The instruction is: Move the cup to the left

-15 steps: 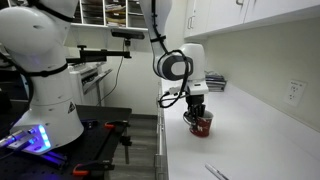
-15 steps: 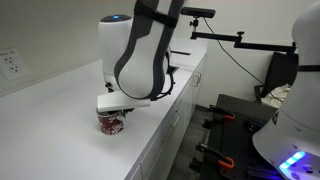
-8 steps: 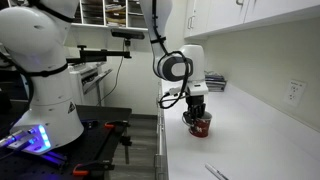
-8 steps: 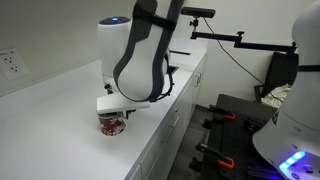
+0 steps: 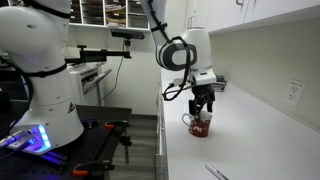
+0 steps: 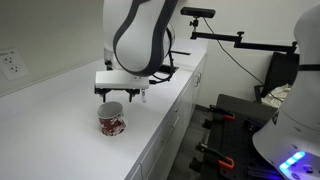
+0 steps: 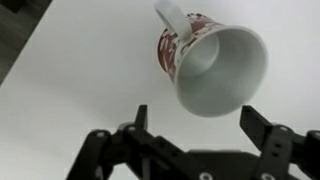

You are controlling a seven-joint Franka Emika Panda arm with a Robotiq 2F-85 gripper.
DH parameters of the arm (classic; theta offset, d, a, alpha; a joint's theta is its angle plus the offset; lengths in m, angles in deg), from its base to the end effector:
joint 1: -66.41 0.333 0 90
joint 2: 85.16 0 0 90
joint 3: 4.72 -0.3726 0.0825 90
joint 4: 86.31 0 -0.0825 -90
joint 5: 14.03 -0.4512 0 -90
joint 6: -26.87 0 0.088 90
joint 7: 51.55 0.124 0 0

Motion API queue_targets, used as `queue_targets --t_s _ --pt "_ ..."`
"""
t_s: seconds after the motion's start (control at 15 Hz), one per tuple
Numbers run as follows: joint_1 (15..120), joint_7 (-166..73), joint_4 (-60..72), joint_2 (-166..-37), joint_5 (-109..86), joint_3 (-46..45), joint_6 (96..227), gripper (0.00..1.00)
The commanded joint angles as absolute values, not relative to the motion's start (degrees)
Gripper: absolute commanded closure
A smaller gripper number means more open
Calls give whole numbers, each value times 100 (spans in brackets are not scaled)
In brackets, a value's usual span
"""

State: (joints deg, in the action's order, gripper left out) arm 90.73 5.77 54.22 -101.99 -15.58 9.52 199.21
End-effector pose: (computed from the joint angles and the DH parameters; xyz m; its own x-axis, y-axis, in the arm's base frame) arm 0.5476 0.0908 0.1893 0.6469 -0.7371 0.1956 -0.7116 -0.6756 -0.1927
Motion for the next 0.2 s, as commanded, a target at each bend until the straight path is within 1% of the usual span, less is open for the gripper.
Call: queue_targets --t_s 0.0,0.13 --pt "8108 -342 5786 -9422 -2309 24 19743 0" --pt "7921 -552 5751 -9276 -2381 -19 19367 0"
